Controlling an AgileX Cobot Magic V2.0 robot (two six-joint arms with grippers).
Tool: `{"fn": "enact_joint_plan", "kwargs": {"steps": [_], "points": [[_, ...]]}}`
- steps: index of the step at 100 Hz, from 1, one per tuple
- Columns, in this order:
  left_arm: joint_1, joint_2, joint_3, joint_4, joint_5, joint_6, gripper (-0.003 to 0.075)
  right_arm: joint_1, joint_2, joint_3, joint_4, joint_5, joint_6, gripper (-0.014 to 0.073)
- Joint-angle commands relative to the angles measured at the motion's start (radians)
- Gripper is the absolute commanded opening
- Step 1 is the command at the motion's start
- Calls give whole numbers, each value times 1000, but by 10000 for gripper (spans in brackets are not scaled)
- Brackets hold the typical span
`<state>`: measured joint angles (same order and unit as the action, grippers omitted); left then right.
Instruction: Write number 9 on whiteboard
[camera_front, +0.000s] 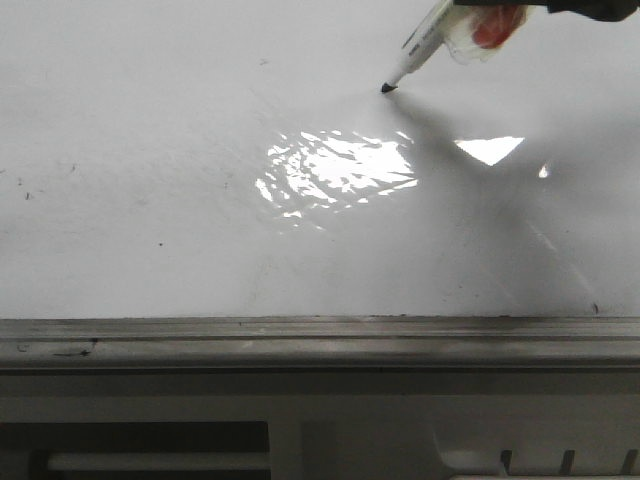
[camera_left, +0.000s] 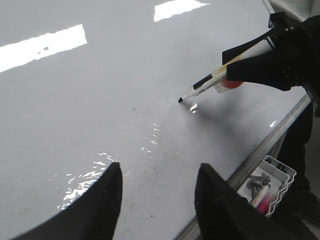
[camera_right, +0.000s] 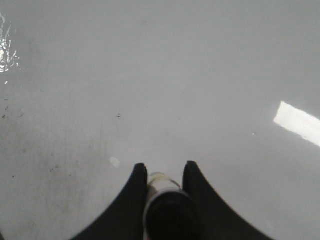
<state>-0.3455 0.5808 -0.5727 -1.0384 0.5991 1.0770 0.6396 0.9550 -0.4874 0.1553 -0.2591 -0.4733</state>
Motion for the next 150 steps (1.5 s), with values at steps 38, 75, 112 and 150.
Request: {"fn": "enact_joint_plan", "kwargs": {"steps": [38, 75, 112, 150], "points": [[3, 1, 4, -76, -43, -10, 303, 19, 41, -119, 16, 259, -3, -45], [3, 1, 4, -76, -43, -10, 303, -37, -1, -152, -1, 291, -3, -45], [3, 1, 4, -76, -43, -10, 303, -45, 45, -267, -38, 305, -3, -45], [3, 1, 4, -76, -43, -10, 303, -43, 50, -261, -44, 479, -3, -45]]}}
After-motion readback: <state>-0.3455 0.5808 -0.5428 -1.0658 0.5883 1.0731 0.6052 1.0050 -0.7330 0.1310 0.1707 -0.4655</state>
